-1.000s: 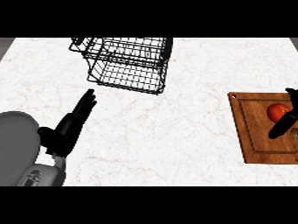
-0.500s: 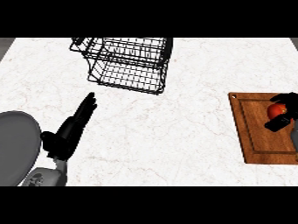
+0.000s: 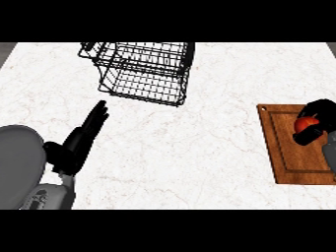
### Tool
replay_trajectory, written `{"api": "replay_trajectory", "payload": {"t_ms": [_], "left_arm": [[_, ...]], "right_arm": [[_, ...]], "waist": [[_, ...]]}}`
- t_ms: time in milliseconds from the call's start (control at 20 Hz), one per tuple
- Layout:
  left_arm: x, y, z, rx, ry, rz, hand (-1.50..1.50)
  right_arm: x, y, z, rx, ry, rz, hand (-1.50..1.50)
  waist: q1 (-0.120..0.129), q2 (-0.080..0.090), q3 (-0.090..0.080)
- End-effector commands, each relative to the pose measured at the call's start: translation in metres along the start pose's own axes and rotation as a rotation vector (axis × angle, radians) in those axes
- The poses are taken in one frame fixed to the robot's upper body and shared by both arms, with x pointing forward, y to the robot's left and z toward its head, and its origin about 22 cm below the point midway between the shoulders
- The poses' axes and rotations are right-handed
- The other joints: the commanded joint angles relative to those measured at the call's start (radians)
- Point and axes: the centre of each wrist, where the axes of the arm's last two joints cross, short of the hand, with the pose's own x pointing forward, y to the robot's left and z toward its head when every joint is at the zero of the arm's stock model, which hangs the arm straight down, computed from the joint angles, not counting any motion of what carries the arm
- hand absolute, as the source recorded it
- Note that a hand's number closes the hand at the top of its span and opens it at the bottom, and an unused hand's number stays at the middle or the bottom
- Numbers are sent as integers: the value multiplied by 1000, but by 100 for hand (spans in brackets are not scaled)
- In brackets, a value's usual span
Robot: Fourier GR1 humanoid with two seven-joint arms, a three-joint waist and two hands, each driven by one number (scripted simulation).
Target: Pick the tomato from the cutting board and place it in the tiered basket
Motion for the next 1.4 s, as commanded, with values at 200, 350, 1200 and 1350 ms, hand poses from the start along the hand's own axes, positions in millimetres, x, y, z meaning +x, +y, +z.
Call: {"api": "replay_trajectory", "payload": {"t_ms": [200,350,1200,1350], "left_arm": [[1,-16,5,6,-4,11,0],[1,-15,11,7,18,9,0],[3,-9,0,12,-8,-10,0],[-4,-3,-10,-1,11,-7,0]], "right_arm": [[41,18,33,-24,-191,123,150],[57,6,58,-53,-276,171,150],[147,-116,164,-280,-671,-379,150],[182,-120,184,-285,-674,-392,150]], "waist": [[-3,-2,1],[-7,-5,1],[1,-2,0],[3,0,0]]}}
